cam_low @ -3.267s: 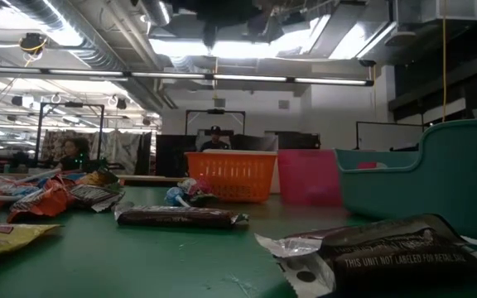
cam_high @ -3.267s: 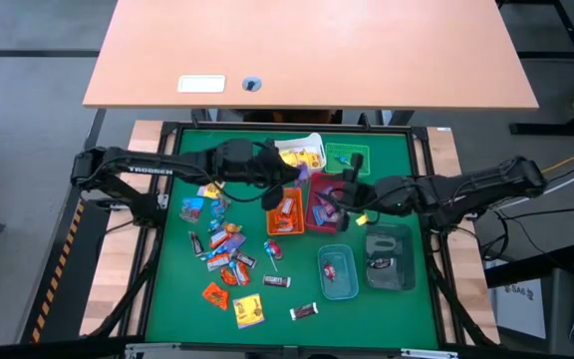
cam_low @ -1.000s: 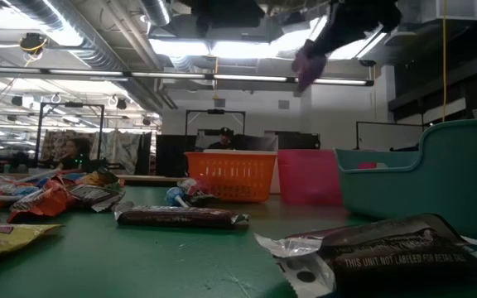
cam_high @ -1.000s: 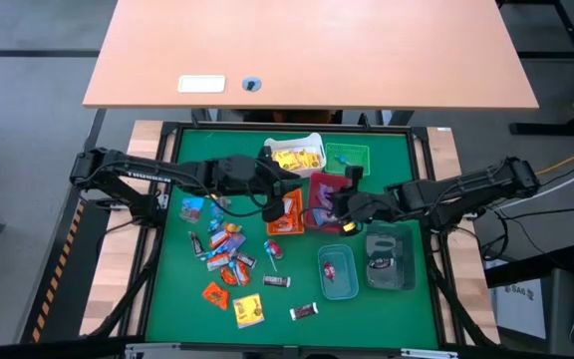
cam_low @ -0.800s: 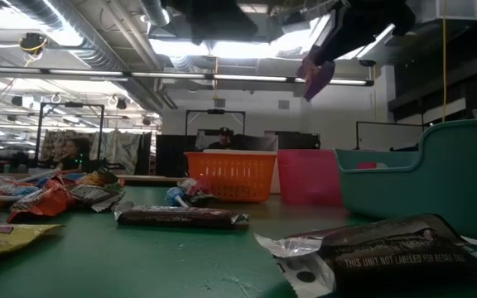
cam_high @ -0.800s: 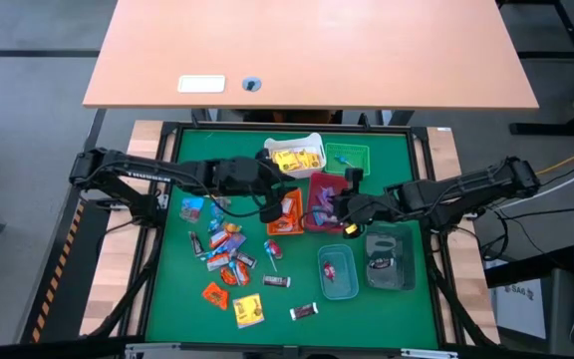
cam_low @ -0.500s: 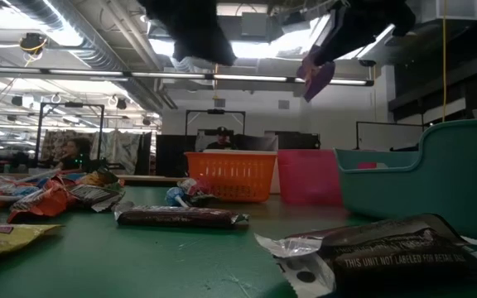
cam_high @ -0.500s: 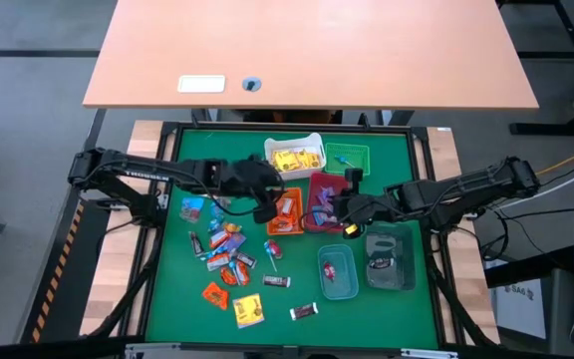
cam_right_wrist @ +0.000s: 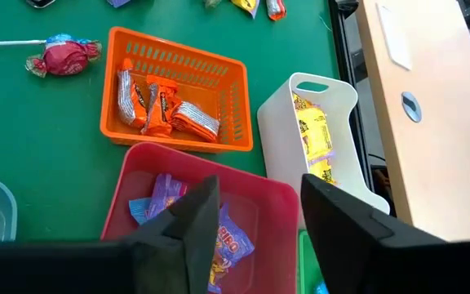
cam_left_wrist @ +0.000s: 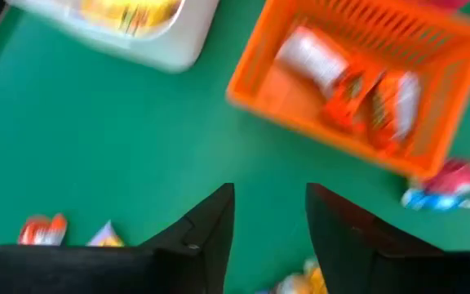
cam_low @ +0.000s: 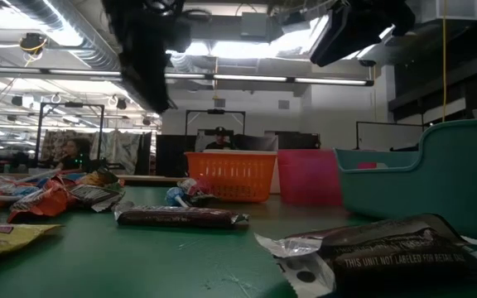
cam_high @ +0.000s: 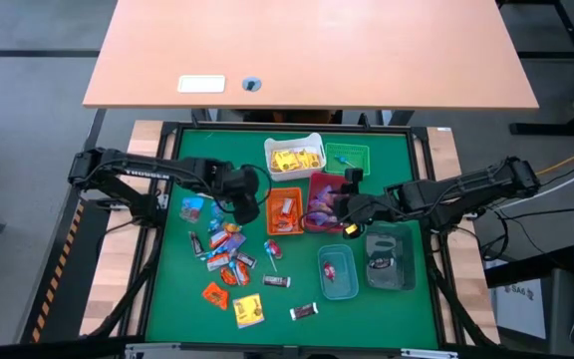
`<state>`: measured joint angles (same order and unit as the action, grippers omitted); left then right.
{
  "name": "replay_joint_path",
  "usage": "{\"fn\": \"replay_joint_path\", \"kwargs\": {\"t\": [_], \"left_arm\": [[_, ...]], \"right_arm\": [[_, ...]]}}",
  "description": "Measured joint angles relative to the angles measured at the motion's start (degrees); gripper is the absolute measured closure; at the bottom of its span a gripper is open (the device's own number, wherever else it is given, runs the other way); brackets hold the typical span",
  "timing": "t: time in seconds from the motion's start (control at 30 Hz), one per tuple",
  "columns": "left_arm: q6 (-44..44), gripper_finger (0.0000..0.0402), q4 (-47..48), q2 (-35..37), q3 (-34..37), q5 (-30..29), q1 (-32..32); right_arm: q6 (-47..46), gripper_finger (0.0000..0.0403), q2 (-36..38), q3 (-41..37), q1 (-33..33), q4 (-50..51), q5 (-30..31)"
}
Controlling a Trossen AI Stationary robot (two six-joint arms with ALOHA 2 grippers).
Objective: Sort candy
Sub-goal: Put the blue bag of candy into the red bin
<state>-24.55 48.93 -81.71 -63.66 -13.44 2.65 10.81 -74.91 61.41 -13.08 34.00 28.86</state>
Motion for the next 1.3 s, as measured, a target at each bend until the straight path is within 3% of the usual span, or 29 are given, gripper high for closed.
{"fn": "replay_joint_path", "kwargs": {"t": [0.2, 0.37, 0.7, 0.97, 1.1, 1.3], "left_arm": [[-2.9, 0.0220, 6.8, 0.0, 0.1, -1.1, 1.3], [-3.6, 0.0220, 6.6, 0.0, 4.2, 0.6, 1.4], [-4.9, 0.0225, -0.9, 0.0, 17.7, 3.5, 1.4], [-4.9, 0.0227, -5.7, 0.0, 24.3, -1.5, 1.4], [-4.9, 0.0255, -6.2, 0.0, 24.9, -1.5, 1.4], [-5.0, 0.0341, -7.2, 0.0, 24.9, -0.7, 1.4]], "right_arm": [[0.0, 0.0215, 0.0, 0.0, 0.0, 0.0, 0.0], [0.0, 0.0214, 0.0, 0.0, 0.0, 0.0, 0.0], [0.0, 0.0214, 0.0, 0.0, 0.0, 0.0, 0.0], [0.0, 0.0214, 0.0, 0.0, 0.0, 0.0, 0.0], [0.0, 0.0214, 0.0, 0.1, 0.0, 0.0, 0.0], [0.0, 0.0214, 0.0, 0.1, 0.0, 0.0, 0.0]]}}
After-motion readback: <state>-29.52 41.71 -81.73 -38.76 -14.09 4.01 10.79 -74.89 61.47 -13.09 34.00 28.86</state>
